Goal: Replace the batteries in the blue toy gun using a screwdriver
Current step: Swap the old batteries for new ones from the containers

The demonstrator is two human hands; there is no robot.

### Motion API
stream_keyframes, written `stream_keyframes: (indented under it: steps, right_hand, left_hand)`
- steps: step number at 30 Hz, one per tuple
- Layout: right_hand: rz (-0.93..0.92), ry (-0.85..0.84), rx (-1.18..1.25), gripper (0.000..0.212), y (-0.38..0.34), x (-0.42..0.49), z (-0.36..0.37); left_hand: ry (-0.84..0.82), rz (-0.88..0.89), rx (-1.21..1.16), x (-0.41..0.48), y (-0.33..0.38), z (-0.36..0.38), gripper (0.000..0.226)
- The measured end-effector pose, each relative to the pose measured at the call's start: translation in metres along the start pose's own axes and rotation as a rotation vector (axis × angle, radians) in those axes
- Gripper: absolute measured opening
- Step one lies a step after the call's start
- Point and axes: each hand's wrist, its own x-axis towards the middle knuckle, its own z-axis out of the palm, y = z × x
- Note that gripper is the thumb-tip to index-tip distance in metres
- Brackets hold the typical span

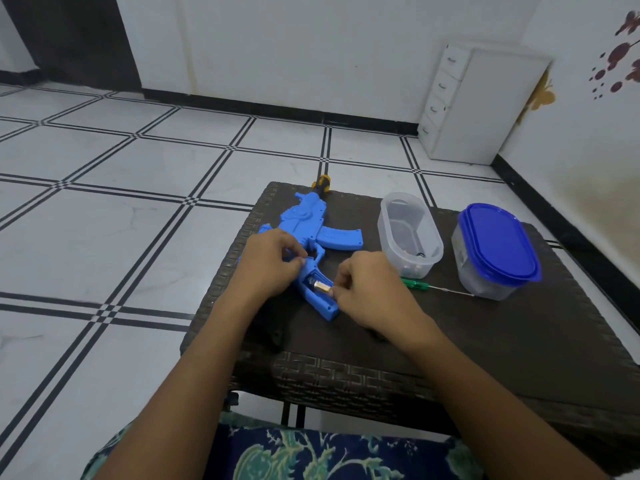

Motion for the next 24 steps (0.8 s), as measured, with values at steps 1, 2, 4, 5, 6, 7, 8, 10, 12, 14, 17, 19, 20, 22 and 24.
stream_keyframes:
  steps: [1, 2, 4, 5, 6, 7, 8, 10, 12, 14, 17, 19, 20, 22, 24]
  right_hand:
    - [0.010, 0.016, -0.014, 0.010, -0.002, 0.001, 0.001]
    - [0.023, 0.019, -0.034, 0.009, -0.005, 0.002, 0.002]
    - [0.034, 0.000, -0.083, 0.011, -0.008, 0.003, 0.005]
    - [0.029, -0.006, -0.101, 0.012, -0.009, 0.003, 0.006]
    - [0.018, -0.008, -0.107, 0.012, -0.009, 0.002, 0.007]
    - [0.005, -0.009, -0.097, 0.011, -0.008, 0.001, 0.007]
    - [-0.010, -0.006, -0.076, 0.011, -0.006, 0.001, 0.007]
    - [-0.061, -0.011, -0.055, 0.017, 0.000, 0.001, 0.007]
    - [-0.142, -0.068, -0.107, 0.035, 0.004, 0.004, 0.007]
    - [-0.185, -0.142, -0.124, 0.044, 0.005, 0.006, 0.008]
    - [-0.219, -0.133, -0.132, 0.039, 0.003, 0.007, 0.008]
    - [-0.255, -0.090, -0.187, 0.033, -0.001, 0.007, 0.009]
    - [-0.265, -0.073, -0.198, 0.030, -0.002, 0.008, 0.009]
    - [-0.269, -0.043, -0.183, 0.024, -0.004, 0.009, 0.010]
    - [-0.277, -0.020, -0.162, 0.019, -0.006, 0.010, 0.009]
  left_hand:
    - [0.005, 0.000, 0.000, 0.000, 0.000, 0.000, 0.007]
    - [0.007, 0.003, 0.000, 0.000, 0.000, 0.000, 0.007]
    - [0.008, 0.016, -0.003, -0.001, 0.000, 0.000, 0.007]
    - [0.005, 0.020, -0.006, -0.001, 0.000, 0.000, 0.007]
    - [0.000, 0.024, -0.010, -0.001, -0.001, -0.001, 0.007]
    - [-0.007, 0.024, -0.013, -0.001, -0.001, -0.001, 0.007]
    - [-0.012, 0.025, -0.015, -0.001, -0.002, -0.002, 0.008]
    - [-0.017, 0.026, -0.021, -0.001, -0.002, -0.002, 0.008]
    - [-0.022, 0.023, -0.027, -0.001, -0.002, -0.003, 0.008]
    - [-0.025, 0.023, -0.029, -0.001, -0.001, -0.004, 0.008]
    - [-0.032, 0.028, -0.047, -0.001, -0.002, -0.004, 0.009]
    - [-0.039, 0.029, -0.064, -0.001, -0.003, -0.004, 0.010]
    - [-0.040, 0.032, -0.069, -0.001, -0.004, -0.004, 0.011]
    - [-0.038, 0.039, -0.072, -0.001, -0.004, -0.004, 0.013]
    - [-0.038, 0.042, -0.071, -0.001, -0.005, -0.004, 0.014]
